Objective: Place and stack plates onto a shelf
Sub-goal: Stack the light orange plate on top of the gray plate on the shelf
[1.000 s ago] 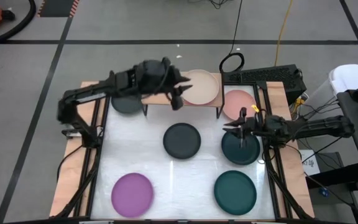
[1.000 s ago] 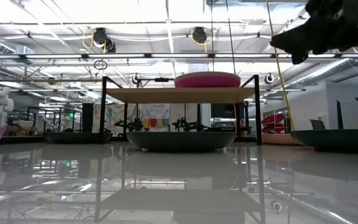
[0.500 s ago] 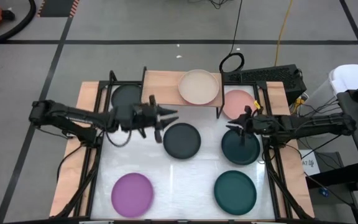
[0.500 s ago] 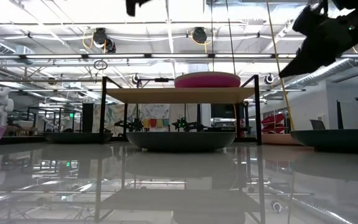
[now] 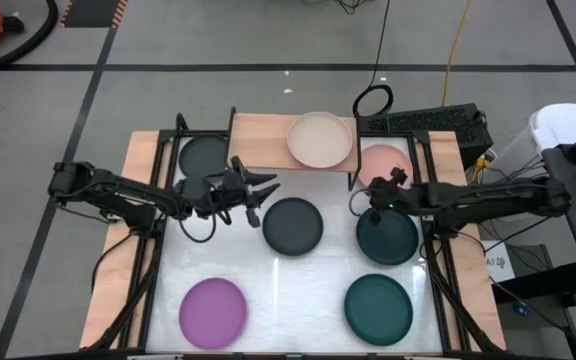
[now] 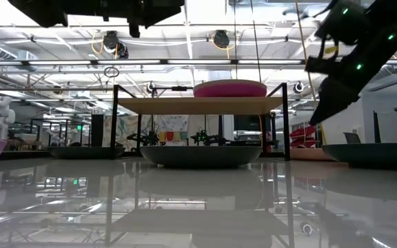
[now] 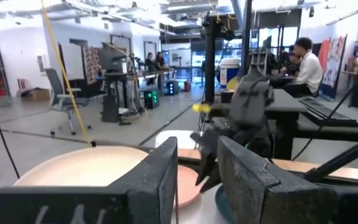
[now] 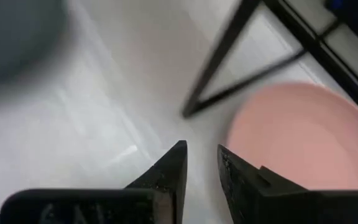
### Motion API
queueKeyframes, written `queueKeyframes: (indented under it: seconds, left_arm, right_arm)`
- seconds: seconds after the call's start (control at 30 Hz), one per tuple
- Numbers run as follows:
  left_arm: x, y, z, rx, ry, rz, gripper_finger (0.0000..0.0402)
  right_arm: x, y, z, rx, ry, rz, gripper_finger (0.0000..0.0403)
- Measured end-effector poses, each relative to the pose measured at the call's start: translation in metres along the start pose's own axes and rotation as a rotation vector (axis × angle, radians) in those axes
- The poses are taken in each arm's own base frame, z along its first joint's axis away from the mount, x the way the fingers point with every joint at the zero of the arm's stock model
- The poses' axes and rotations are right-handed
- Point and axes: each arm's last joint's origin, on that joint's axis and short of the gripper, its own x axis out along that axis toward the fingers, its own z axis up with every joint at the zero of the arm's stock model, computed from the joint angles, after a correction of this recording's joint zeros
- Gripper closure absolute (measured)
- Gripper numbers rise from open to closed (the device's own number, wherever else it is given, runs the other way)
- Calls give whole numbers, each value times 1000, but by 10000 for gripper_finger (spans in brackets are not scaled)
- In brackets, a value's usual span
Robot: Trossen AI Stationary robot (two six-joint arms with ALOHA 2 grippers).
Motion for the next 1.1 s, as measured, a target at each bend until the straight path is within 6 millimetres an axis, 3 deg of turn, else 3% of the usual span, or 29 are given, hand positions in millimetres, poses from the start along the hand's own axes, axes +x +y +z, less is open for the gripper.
queueKeyframes:
  seconds: [0.4,0.6,0.8,1.1]
  left_arm:
    - [1,3,2,-14,-17,9,282]
    - [0,-1,-2,-7,21,-11,282]
    - [0,-1,-2,-20,25,-8,282]
    - [0,-1,-2,-34,25,-7,282]
  right_arm:
    - [41,-5,6,-10,86,-72,311]
    - [45,-4,1,-51,148,-52,260]
    - [46,-8,-8,-27,175,-162,209]
    - [56,-15,-29,-21,161,-188,215]
